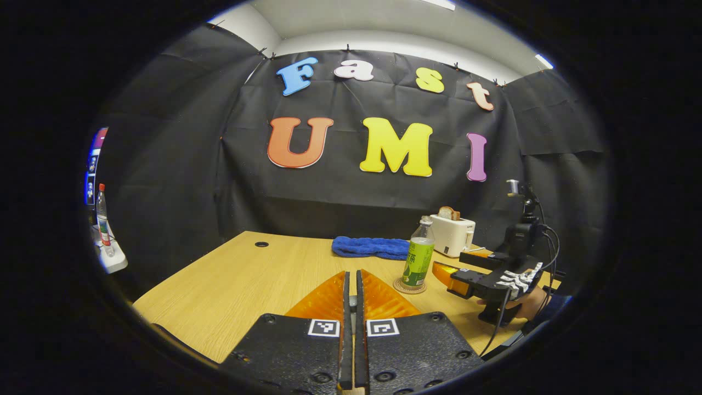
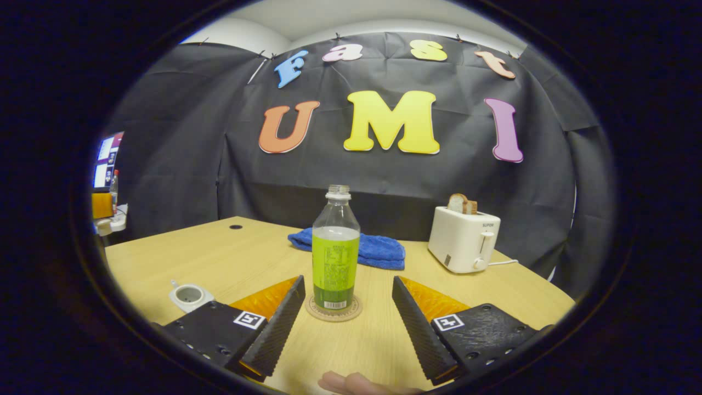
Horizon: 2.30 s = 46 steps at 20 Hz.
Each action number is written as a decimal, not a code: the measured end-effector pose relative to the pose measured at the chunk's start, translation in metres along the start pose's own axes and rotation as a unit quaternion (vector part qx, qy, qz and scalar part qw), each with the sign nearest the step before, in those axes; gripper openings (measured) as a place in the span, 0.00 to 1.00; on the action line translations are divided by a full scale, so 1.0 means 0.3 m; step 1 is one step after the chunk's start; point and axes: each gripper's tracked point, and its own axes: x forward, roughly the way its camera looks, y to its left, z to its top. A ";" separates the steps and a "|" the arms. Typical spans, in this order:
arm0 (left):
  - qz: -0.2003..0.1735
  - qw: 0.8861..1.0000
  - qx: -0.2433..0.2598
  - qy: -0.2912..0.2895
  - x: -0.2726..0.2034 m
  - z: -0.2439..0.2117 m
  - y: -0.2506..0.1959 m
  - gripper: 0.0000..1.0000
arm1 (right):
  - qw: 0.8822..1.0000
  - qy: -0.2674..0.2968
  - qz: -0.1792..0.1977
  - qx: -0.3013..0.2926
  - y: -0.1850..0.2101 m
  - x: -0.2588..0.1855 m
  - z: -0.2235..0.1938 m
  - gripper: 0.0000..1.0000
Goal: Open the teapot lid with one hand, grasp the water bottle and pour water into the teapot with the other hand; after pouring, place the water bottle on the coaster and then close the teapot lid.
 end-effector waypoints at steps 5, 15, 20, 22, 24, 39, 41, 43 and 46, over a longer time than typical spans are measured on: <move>-0.030 0.999 0.016 0.002 0.091 -0.065 -0.092 0.04 | 1.000 -0.024 -0.008 -0.006 -0.091 -0.163 0.011 0.95; 0.020 0.996 0.052 0.066 0.284 -0.251 -0.081 0.04 | 0.998 -0.057 0.001 0.019 -0.142 -0.269 0.036 0.95; 0.032 0.995 0.048 0.076 0.321 -0.274 -0.063 0.04 | 0.998 -0.058 0.006 0.026 -0.145 -0.287 0.042 0.95; 0.034 0.995 0.048 0.078 0.332 -0.277 -0.061 0.04 | 0.998 -0.060 0.004 0.023 -0.148 -0.292 0.047 0.95; 0.036 0.995 0.049 0.080 0.337 -0.290 -0.059 0.04 | 0.998 -0.065 0.008 0.019 -0.142 -0.294 0.052 0.98; 0.049 0.994 0.054 0.085 0.329 -0.268 -0.065 0.16 | 0.997 -0.062 -0.006 0.036 -0.201 -0.301 0.052 0.98; 0.045 0.995 0.040 0.083 0.313 -0.233 -0.073 0.18 | 0.997 -0.066 -0.008 0.035 -0.206 -0.315 0.067 0.98; 0.045 0.995 0.033 0.077 0.285 -0.193 -0.078 0.21 | 0.997 -0.071 -0.009 0.034 -0.209 -0.336 0.087 0.95; 0.048 0.996 0.036 0.066 0.232 -0.119 -0.097 0.28 | 0.996 -0.077 -0.015 0.031 -0.223 -0.379 0.121 0.95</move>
